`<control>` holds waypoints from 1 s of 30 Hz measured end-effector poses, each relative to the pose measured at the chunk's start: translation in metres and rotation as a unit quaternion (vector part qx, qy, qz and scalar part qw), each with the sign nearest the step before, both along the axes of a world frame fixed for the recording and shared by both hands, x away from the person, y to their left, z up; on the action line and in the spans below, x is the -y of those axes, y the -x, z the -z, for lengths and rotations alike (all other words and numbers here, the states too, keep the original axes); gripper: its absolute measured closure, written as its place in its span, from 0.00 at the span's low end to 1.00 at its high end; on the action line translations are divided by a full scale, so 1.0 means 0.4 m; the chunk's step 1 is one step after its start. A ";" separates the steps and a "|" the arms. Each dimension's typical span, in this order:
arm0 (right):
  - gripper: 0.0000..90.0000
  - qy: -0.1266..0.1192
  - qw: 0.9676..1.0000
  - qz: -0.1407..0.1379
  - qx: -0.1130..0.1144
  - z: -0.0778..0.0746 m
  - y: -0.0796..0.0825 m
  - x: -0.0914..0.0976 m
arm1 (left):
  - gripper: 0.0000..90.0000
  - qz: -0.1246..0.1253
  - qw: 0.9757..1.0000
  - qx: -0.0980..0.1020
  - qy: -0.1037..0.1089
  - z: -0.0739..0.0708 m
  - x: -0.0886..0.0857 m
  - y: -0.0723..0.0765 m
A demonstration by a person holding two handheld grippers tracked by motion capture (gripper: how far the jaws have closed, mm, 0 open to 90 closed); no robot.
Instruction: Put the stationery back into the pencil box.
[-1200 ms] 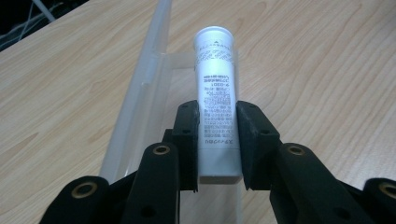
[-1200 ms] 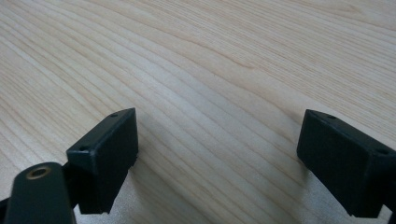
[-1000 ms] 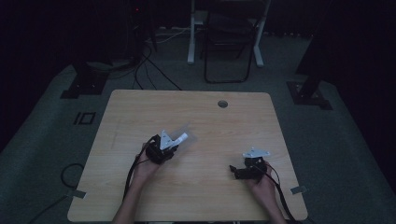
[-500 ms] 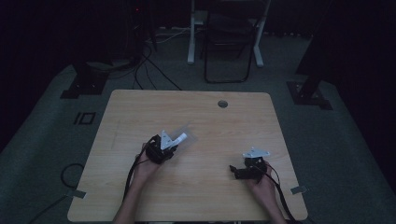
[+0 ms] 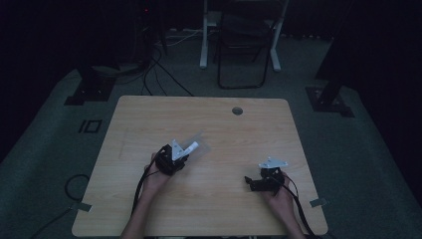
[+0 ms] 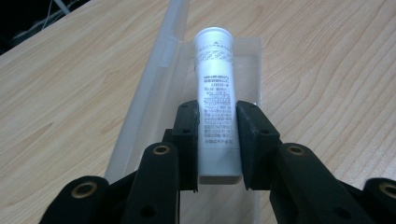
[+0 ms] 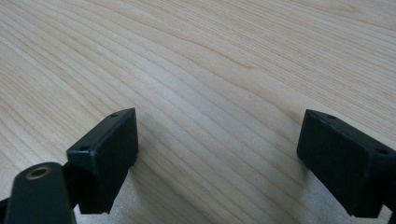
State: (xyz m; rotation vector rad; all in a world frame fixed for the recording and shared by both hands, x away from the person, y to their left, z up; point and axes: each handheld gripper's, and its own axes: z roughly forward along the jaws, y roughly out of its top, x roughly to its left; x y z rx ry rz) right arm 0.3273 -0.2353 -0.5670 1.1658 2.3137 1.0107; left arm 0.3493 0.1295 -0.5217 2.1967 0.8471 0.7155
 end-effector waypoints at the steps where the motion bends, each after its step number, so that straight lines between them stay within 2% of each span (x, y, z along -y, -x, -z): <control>1: 0.14 0.000 1.000 0.000 0.000 0.000 0.000 0.000 | 0.79 0.000 1.000 0.001 -0.002 0.000 0.001 0.001; 11: 0.14 0.000 1.000 0.000 0.000 0.000 0.000 0.000 | 0.79 -0.001 1.000 0.008 -0.017 0.010 0.008 0.005; 21: 0.14 0.000 1.000 0.000 0.000 0.000 0.000 0.000 | 0.78 -0.007 0.999 0.004 -0.049 0.030 0.013 0.002; 27: 0.14 0.000 1.000 0.000 -0.001 0.000 0.001 0.000 | 0.70 -0.010 0.998 0.014 -0.067 0.033 0.016 0.005; 30: 0.14 0.000 1.000 0.000 -0.001 0.000 0.001 0.000 | 0.69 -0.007 0.998 0.015 -0.061 0.030 0.015 0.010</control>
